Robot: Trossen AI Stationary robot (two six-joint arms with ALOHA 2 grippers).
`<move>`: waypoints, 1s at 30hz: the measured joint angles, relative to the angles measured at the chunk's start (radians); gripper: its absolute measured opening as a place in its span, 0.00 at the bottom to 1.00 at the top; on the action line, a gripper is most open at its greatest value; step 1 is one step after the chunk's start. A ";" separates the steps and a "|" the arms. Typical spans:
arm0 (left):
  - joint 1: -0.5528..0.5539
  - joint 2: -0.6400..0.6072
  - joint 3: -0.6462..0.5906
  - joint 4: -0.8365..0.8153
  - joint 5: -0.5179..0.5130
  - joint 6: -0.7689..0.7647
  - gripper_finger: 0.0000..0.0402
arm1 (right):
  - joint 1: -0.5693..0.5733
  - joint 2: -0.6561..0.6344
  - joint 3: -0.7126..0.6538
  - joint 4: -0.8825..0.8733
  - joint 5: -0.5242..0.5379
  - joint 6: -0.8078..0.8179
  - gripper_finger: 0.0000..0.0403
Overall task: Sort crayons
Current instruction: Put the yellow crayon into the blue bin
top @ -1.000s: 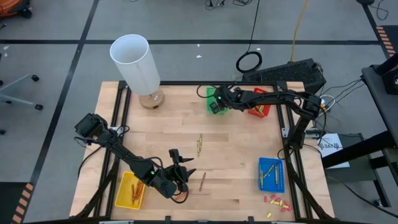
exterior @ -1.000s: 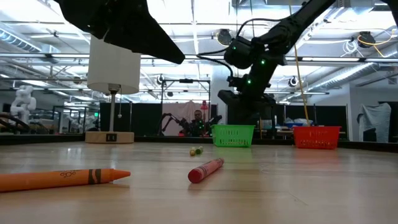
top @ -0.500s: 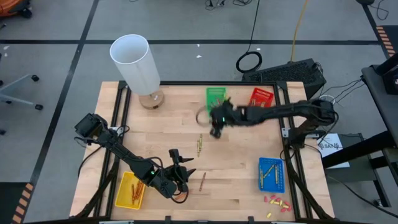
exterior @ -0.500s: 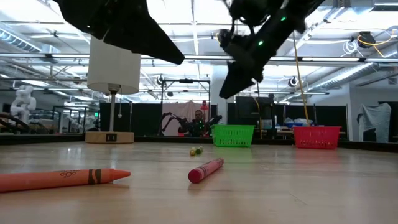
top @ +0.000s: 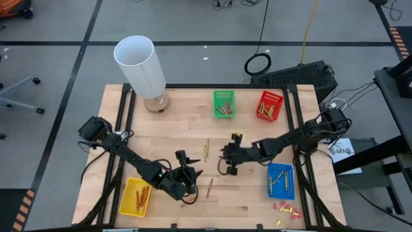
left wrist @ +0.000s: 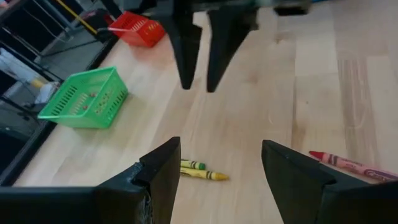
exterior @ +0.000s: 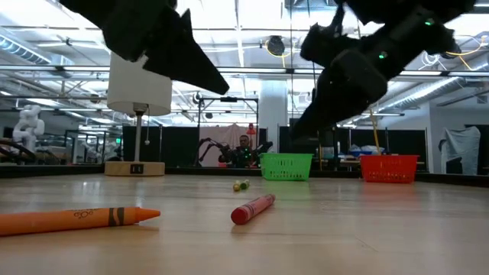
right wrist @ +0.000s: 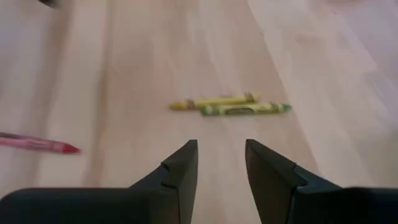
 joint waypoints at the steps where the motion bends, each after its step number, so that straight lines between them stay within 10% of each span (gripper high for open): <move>1: 0.008 0.000 0.000 0.000 0.011 0.000 0.55 | 0.009 -0.001 -0.018 0.044 0.000 0.000 0.29; 30: 0.114 0.122 -0.049 0.157 0.077 -0.366 0.55 | 0.072 0.000 -0.087 0.179 0.005 0.003 0.29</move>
